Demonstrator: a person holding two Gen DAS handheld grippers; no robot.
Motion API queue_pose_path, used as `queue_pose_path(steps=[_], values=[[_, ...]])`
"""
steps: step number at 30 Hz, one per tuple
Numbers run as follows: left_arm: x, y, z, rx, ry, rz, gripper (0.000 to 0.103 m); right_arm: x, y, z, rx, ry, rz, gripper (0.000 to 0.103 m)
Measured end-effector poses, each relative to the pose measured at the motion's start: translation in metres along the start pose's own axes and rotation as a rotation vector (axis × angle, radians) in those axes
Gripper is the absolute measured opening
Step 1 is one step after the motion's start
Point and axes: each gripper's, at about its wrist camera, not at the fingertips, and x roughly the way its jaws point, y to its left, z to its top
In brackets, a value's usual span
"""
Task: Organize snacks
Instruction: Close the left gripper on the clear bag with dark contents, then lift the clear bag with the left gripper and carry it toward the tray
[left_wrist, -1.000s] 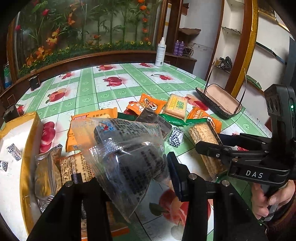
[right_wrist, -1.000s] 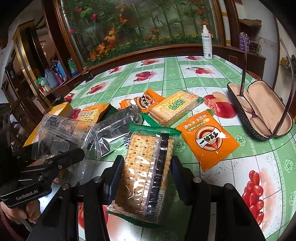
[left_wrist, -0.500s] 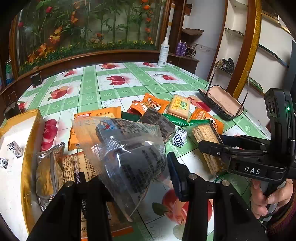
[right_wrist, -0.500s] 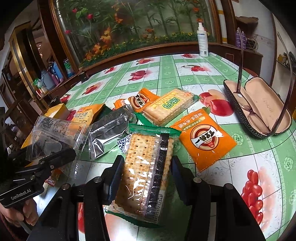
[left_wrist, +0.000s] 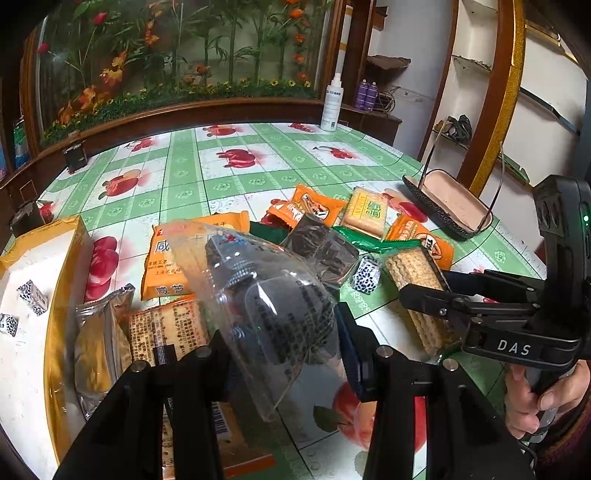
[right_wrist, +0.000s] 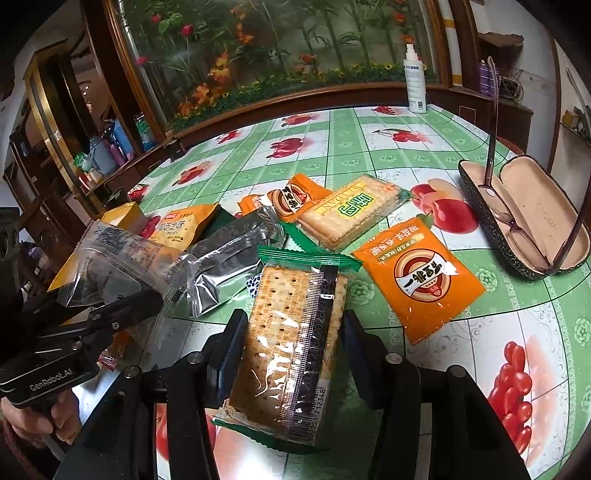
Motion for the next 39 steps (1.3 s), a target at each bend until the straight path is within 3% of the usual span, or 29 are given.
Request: queue_pose_path(steps=[26,39], values=[[-0.004,-0.003,-0.001,-0.003,0.003,-0.028,0.043,0.003,-0.006,0.002,0.025,0.017,0.016,0.055],[-0.071,0.029,-0.006,-0.111,-0.117,-0.042,0.039,-0.01,0.005,0.003,-0.002,-0.043,0.012,0.055]])
